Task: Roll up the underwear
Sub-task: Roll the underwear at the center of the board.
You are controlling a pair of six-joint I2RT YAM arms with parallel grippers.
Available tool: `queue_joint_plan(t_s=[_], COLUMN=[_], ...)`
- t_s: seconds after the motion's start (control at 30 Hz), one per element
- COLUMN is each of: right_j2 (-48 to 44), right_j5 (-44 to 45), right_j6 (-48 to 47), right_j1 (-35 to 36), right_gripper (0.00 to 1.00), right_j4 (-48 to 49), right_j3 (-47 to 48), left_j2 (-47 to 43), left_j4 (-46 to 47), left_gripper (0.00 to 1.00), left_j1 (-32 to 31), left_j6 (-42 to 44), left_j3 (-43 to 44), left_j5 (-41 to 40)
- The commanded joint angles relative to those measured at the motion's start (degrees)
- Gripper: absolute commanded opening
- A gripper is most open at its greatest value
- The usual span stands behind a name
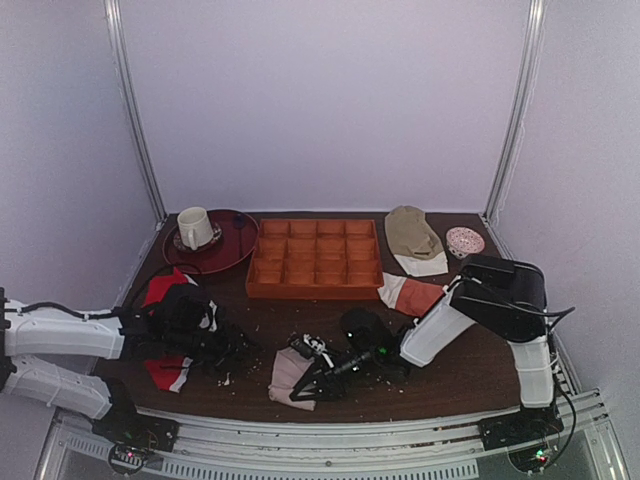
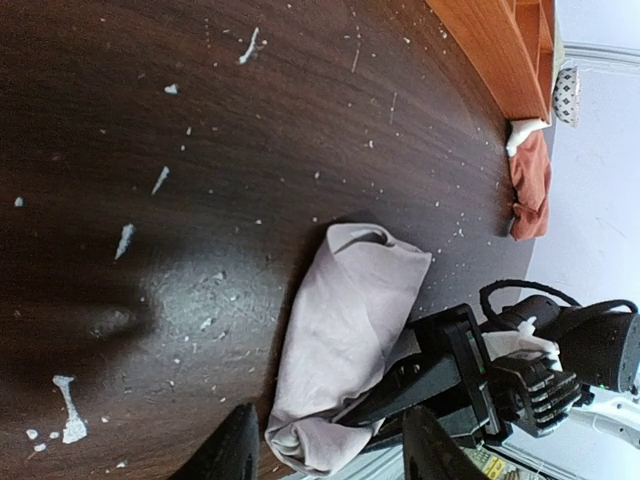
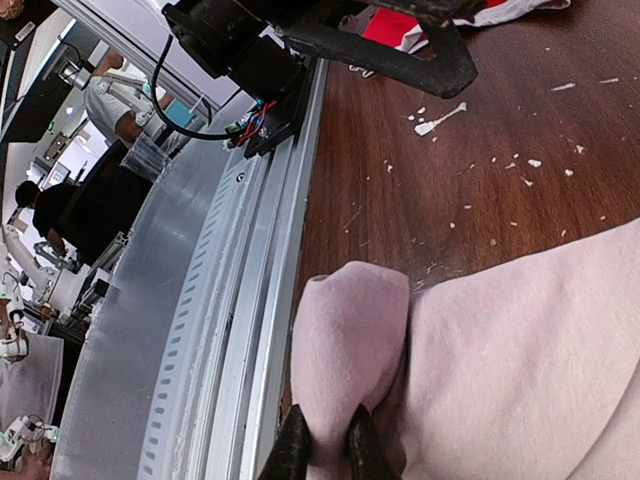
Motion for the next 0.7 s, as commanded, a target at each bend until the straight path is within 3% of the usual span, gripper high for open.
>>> queue_joint_plan(t_s=[0.0, 0.47, 0.67], right_j2=[5.9, 5.8, 6.8], right_j5=[-0.4, 0.0, 0.4], right_j6=[-4.8, -5.4, -1.2], right_j1=[-0.8, -1.4, -1.5], right_gripper=[0.0, 0.0, 0.0], right_j4=[-18.5, -23.6, -20.7], right_j3=[2.1, 1.1, 0.7], left_j2=[-3.7, -8.2, -8.6], left_j4=[0.5, 1.1, 1.0], left_gripper=[0.51, 0.51, 0.53], left_j1=[0.3, -0.1, -5.6], left_j6=[-1.1, -3.5, -6.5], left_j3=[-2.1, -6.5, -6.9], left_j5=[-2.0, -1.0, -3.5])
